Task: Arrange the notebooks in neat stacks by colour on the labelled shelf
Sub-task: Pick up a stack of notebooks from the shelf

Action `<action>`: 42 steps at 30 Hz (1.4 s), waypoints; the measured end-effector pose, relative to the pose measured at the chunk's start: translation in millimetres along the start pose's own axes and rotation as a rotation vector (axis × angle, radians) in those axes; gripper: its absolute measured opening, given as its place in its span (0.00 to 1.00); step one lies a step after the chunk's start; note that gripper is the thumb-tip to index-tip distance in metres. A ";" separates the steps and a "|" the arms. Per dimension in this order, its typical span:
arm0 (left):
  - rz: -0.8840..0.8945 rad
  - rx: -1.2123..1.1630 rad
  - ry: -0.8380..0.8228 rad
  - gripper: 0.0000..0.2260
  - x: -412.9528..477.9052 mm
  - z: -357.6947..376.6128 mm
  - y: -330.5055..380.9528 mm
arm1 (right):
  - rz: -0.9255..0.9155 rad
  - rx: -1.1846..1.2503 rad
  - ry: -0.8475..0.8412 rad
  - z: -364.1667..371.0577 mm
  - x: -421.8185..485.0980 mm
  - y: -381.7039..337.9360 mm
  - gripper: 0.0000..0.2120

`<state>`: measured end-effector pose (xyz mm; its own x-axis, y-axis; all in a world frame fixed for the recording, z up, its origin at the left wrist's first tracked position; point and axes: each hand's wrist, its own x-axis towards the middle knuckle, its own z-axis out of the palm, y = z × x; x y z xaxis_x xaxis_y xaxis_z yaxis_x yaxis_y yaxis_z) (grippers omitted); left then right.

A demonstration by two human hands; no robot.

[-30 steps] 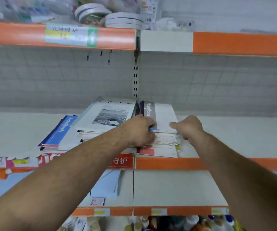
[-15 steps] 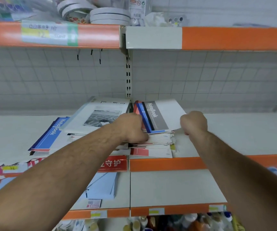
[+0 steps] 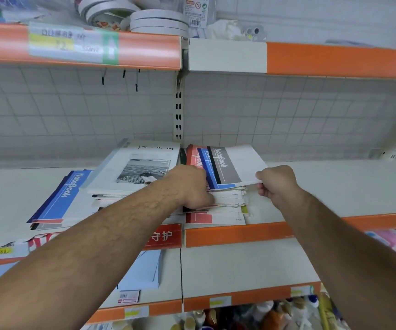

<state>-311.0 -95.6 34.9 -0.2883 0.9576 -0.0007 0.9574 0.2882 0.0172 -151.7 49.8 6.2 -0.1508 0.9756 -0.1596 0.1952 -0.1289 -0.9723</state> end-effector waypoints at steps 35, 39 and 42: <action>-0.392 -1.722 -0.003 0.11 -77.8 -6.7 2.8 | -0.099 0.057 0.009 -0.9 -128.0 2.3 0.08; -0.489 -1.739 0.094 0.12 -122.3 -0.1 -3.2 | -0.091 0.034 -0.108 0.1 -157.1 7.3 0.06; -0.589 -1.730 0.168 0.10 -162.3 6.5 -5.9 | -0.072 0.047 -0.215 3.9 -183.5 13.3 0.05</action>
<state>-269.7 -252.8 28.4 -0.6435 0.7037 -0.3011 -0.3142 0.1158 0.9423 -125.3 -131.7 21.9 -0.3664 0.9230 -0.1176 0.1319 -0.0736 -0.9885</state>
